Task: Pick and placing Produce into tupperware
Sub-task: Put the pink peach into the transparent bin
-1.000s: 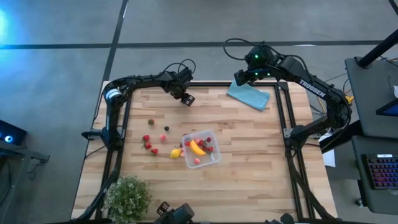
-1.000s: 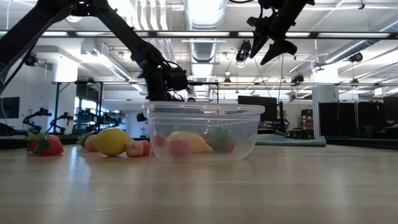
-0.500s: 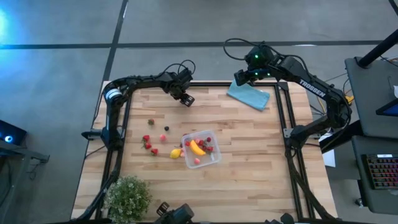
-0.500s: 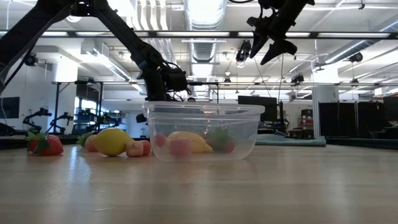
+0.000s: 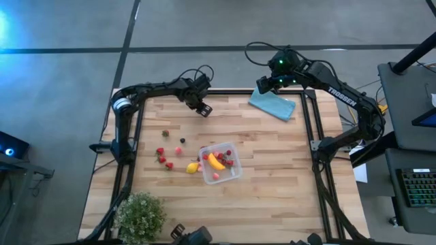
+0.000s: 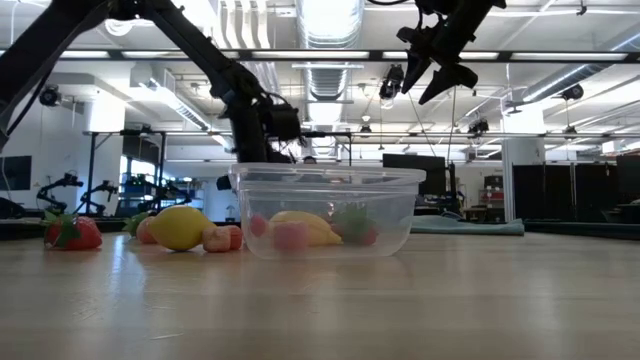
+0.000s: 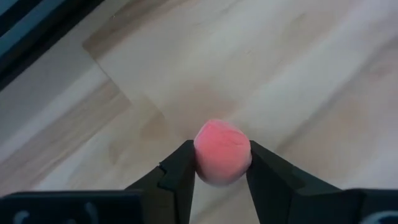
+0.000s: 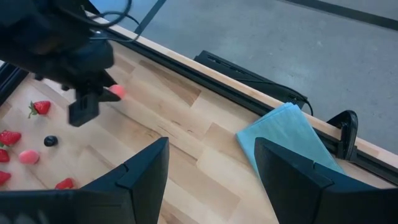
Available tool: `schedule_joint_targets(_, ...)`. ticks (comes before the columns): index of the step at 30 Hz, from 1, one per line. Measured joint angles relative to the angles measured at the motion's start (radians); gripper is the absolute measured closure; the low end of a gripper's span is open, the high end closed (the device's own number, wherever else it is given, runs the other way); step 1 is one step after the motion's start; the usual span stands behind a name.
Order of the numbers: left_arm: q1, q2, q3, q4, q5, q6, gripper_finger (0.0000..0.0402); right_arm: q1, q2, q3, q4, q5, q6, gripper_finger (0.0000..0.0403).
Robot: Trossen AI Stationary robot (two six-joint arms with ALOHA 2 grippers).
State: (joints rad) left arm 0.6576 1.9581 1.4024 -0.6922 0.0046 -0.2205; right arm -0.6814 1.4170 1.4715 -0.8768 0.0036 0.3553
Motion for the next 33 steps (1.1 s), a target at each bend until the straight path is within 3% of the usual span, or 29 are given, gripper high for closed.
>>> schedule_joint_targets(7,-0.100,-0.142,0.000,-0.053,0.013,-0.001,0.0294,0.000,0.000,0.000,-0.001,0.000,-0.002,0.0174)
schedule_joint_targets(15,-0.337,-0.269,-0.005,-0.085,0.016,-0.024,0.0294,0.000,0.000,0.000,-0.044,-0.002,-0.005,0.0174)
schedule_joint_targets(25,-0.612,-0.298,-0.009,-0.046,-0.079,-0.405,0.0295,0.000,0.000,0.000,-0.081,-0.003,-0.060,0.0174)
schedule_joint_targets(33,-0.776,-0.238,-0.012,-0.024,-0.076,-0.528,0.0295,0.013,-0.001,0.000,-0.193,-0.005,-0.088,0.0174)
